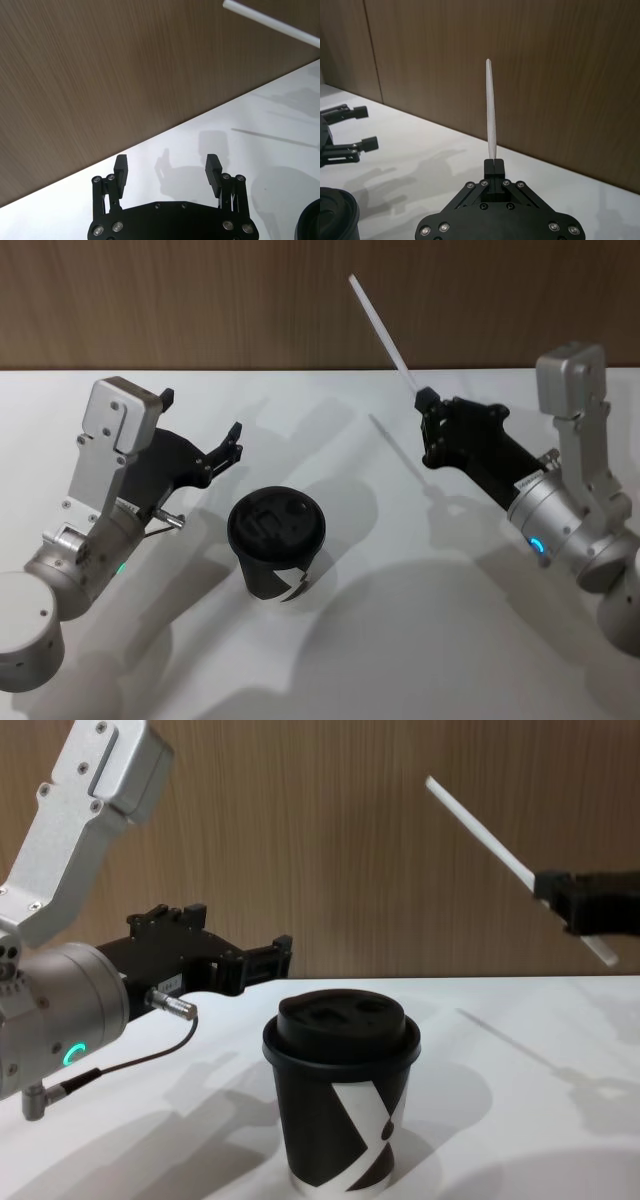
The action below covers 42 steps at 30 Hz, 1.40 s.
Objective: Pick up the straw with one hand, pass it to the other hand, and insert it into the cup.
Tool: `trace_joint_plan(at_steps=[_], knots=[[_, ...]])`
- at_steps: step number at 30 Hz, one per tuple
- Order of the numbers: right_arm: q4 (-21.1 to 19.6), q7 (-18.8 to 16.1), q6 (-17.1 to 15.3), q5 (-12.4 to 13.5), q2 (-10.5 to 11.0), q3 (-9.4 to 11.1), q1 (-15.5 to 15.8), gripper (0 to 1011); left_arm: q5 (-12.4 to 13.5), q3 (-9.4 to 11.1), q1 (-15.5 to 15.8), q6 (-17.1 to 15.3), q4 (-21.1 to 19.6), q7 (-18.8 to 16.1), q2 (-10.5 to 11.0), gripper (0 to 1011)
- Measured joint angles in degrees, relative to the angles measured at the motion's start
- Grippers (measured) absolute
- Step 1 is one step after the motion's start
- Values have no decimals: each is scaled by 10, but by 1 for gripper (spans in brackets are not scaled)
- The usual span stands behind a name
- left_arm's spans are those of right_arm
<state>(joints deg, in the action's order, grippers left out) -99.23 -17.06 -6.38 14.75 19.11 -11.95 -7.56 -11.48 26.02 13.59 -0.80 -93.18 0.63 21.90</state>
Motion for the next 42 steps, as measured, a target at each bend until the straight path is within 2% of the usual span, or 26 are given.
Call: trace_joint_plan(at_steps=[7,8,11,16,18,20,24,27,30,33,39,42], knots=[[39,-68,62,33,7,-5,-40,0,0,0,0,0,0,0,0,1000],[39,-68,62,33,7,-5,-40,0,0,0,0,0,0,0,0,1000],[57,-96,85,48,8,-7,-56,0,0,0,0,0,0,0,0,1001],[99,-159,130,83,8,-12,-95,0,0,0,0,0,0,0,0,1000],[102,-166,135,87,7,-12,-98,0,0,0,0,0,0,0,0,1001],[119,-192,152,103,6,-14,-113,0,0,0,0,0,0,0,0,1001],[151,-240,180,133,0,-18,-142,0,0,0,0,0,0,0,0,1001],[166,-263,193,148,-5,-20,-158,0,0,0,0,0,0,0,0,1001],[196,-304,213,175,-15,-24,-183,0,0,0,0,0,0,0,0,1001],[217,-330,227,193,-23,-28,-199,0,0,0,0,0,0,0,0,1001],[251,-369,247,218,-38,-37,-227,0,0,0,0,0,0,0,0,1001],[260,-377,252,222,-41,-40,-235,0,0,0,0,0,0,0,0,1001]])
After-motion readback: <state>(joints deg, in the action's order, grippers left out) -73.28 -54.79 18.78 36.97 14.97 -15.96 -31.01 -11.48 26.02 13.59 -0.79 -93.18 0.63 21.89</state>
